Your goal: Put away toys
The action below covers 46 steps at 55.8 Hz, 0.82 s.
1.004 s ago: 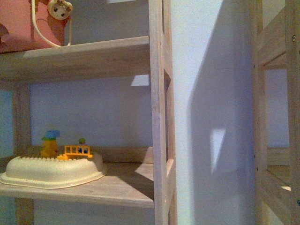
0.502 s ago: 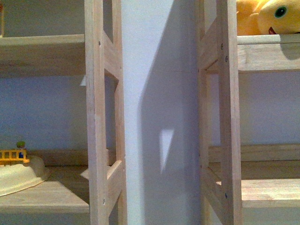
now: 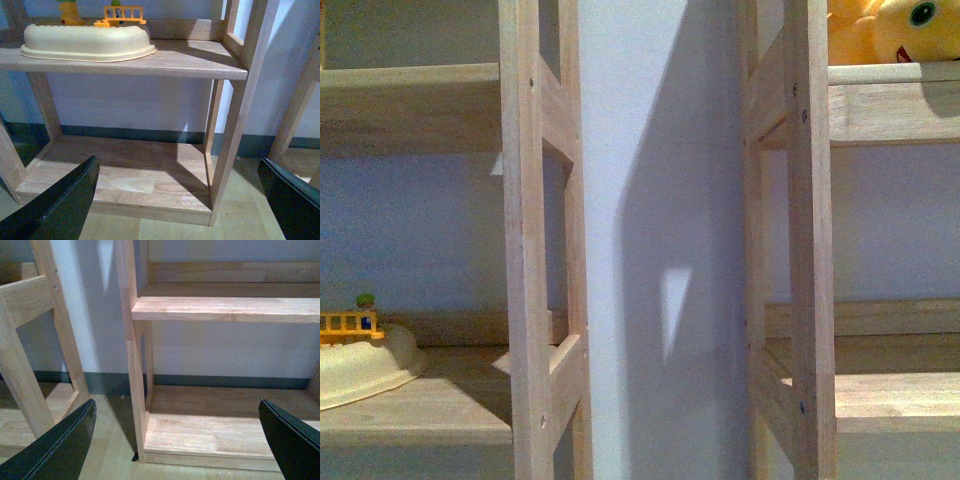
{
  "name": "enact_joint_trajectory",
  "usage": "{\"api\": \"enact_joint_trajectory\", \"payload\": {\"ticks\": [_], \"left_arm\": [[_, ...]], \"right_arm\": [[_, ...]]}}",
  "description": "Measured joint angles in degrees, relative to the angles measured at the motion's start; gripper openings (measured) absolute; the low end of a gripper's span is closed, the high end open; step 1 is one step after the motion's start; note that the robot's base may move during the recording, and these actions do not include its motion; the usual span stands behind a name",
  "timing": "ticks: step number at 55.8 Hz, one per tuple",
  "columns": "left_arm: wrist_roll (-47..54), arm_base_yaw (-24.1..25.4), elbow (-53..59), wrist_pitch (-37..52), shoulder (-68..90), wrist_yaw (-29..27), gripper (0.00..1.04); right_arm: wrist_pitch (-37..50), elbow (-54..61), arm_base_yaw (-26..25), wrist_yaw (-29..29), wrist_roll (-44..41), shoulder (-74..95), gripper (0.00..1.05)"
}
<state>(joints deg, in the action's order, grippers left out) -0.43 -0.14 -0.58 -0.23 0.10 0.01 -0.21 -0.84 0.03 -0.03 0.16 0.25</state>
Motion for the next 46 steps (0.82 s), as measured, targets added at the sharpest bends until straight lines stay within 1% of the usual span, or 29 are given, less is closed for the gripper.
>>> {"api": "enact_joint_trajectory", "payload": {"ticks": [46], "left_arm": [[0.00, 0.00, 0.00, 0.00, 0.00, -0.02, 0.98]], "right_arm": [[0.00, 0.00, 0.00, 0.00, 0.00, 0.00, 0.98]]}}
